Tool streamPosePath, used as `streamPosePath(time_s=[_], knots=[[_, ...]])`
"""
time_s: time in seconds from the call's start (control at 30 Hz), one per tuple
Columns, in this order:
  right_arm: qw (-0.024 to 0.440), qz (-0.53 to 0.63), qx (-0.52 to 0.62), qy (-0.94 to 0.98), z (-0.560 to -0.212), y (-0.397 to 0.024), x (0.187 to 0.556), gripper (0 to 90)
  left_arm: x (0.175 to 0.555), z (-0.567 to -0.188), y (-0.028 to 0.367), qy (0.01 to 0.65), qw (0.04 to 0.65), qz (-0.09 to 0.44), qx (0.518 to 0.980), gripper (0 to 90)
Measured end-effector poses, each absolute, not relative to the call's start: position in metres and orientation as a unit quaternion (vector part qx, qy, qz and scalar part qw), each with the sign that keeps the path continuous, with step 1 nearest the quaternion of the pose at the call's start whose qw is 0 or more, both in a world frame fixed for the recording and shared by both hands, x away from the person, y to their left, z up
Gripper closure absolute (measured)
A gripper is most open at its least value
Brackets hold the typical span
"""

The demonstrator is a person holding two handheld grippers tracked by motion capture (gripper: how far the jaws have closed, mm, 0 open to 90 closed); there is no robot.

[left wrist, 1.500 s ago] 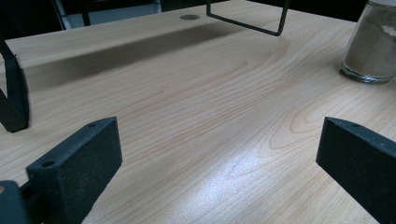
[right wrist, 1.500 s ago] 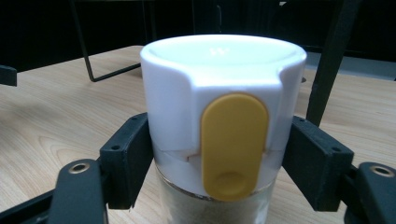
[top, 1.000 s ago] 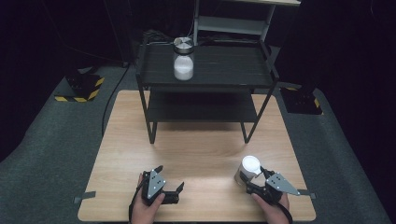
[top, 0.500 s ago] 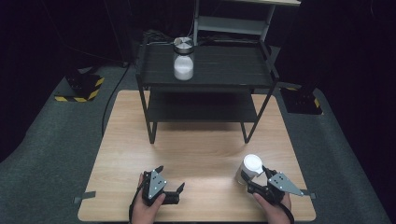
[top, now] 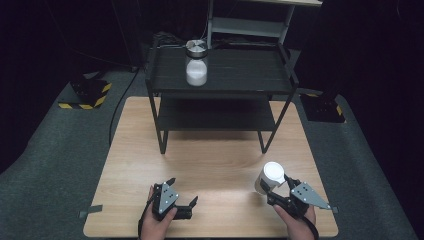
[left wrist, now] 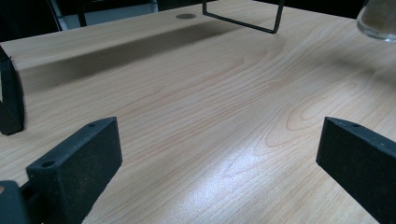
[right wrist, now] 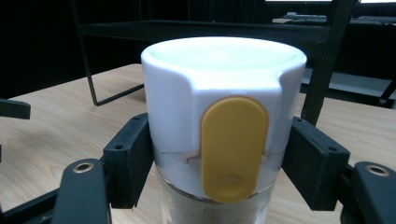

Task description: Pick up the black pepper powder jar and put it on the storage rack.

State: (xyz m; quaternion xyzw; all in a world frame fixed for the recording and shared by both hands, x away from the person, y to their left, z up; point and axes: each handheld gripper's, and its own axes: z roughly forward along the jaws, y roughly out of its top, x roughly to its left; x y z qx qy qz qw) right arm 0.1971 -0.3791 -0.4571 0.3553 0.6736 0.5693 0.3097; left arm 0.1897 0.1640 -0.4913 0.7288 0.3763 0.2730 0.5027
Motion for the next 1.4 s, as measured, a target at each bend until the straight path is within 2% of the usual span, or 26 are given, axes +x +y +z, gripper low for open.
streamPosePath(time_s=[1.4], knots=[[0.336,0.604,0.325,0.645,-0.351,-0.343,0.228,30.4,0.191,-0.491,0.166,0.370,0.507,0.266,0.732,0.4]])
